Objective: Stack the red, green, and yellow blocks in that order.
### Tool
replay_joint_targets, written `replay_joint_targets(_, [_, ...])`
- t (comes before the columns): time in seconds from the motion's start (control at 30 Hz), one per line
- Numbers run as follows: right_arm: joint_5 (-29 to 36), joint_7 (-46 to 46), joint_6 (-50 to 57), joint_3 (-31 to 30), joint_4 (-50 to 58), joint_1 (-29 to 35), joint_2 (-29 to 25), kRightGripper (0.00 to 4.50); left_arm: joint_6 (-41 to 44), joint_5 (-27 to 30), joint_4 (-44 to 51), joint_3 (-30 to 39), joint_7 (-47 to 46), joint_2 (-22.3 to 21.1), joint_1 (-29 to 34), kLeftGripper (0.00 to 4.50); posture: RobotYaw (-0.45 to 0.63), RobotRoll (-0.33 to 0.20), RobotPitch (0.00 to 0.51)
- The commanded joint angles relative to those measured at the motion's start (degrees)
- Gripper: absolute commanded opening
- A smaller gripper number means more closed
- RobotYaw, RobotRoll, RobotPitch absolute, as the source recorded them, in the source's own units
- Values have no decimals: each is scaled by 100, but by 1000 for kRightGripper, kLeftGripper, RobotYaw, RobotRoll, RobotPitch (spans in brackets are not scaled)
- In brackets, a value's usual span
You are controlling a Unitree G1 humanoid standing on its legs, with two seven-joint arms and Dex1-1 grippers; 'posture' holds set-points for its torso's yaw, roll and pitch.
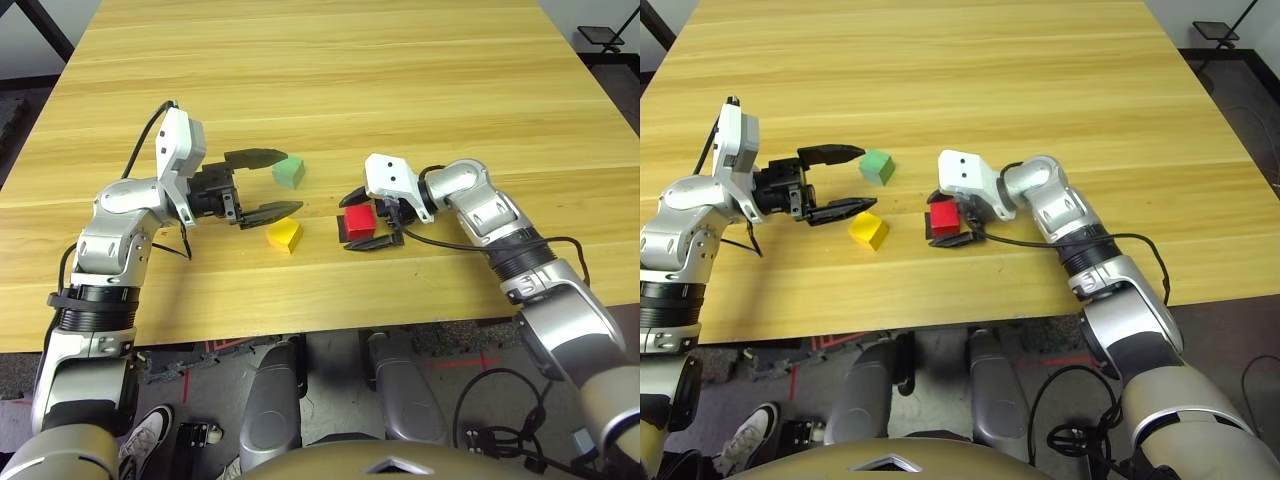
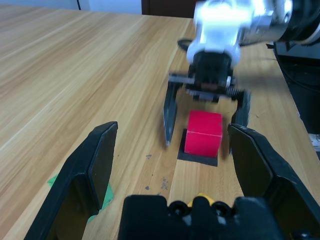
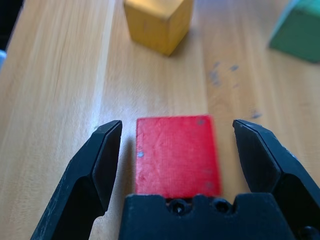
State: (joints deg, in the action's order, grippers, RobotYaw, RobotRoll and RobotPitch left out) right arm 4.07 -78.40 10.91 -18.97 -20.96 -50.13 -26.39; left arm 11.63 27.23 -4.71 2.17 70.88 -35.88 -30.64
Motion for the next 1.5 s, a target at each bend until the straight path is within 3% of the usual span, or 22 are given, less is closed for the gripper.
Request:
replay_joint_targets(0.03, [229, -149, 395, 85, 518, 53, -122, 4471, -31, -67, -100, -103, 64, 26, -91, 4500, 474, -34, 212])
replay_joint_targets(0.47, [609, -115, 1156, 628, 1084, 57, -1011, 4471, -217, -180, -558, -191, 164, 129, -317, 4500, 418, -34, 193])
replay_joint_targets(1.0, [1279, 14, 1832, 1397, 2354, 1571, -2237, 4471, -1564, -984, -2781, -322, 468, 263, -1182, 4500, 332, -26, 173])
replay_joint_targets(1.3, [1410, 275, 1913, 1451, 2517, 1746, -2287, 4471, -2392, -1836, -4262, -423, -327, 548, -1889, 4500, 308, -20, 177])
replay_joint_targets(1.5, [1490, 357, 1938, 1376, 2625, 1788, -2240, 4471, -2095, -2329, -4682, -616, -925, 662, -2136, 4500, 300, -17, 182])
